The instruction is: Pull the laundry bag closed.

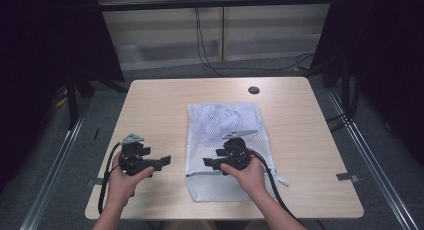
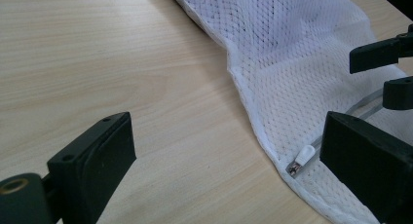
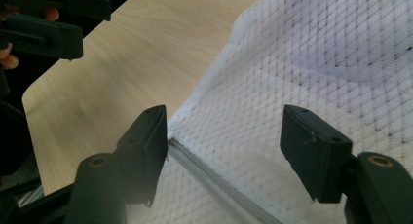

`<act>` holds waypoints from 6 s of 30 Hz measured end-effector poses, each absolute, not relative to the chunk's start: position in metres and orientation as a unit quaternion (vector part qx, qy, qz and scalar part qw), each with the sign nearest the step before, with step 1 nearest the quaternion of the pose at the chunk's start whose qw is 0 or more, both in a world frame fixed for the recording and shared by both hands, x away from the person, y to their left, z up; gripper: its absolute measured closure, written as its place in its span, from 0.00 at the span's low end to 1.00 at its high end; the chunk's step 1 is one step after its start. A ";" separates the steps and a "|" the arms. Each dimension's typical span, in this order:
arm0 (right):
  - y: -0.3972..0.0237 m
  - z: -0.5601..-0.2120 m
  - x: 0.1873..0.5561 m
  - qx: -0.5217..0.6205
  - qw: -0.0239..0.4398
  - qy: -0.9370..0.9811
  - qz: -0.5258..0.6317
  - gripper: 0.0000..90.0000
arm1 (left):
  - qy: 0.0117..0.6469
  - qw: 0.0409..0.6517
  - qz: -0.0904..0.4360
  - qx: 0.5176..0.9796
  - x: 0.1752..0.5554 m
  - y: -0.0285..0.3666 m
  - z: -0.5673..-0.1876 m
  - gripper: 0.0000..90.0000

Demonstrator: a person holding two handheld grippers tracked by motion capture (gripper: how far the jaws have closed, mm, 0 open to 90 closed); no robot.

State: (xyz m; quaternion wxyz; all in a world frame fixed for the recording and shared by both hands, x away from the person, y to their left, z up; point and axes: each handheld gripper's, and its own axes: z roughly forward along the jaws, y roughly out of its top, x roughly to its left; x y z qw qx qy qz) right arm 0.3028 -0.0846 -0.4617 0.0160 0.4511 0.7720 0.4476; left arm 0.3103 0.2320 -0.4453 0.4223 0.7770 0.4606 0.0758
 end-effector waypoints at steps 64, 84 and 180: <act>-0.033 -0.486 0.305 0.517 -0.103 0.751 0.396 0.78 | 0.467 0.417 0.074 0.776 0.311 0.238 -0.446 0.07; -0.024 -0.488 0.307 0.518 -0.117 0.752 0.390 0.85 | 0.469 0.417 0.074 0.775 0.311 0.240 -0.446 0.07; -0.047 -0.459 0.312 0.524 -0.121 0.714 0.449 0.97 | 0.436 0.430 -0.082 0.787 0.300 0.178 -0.479 0.12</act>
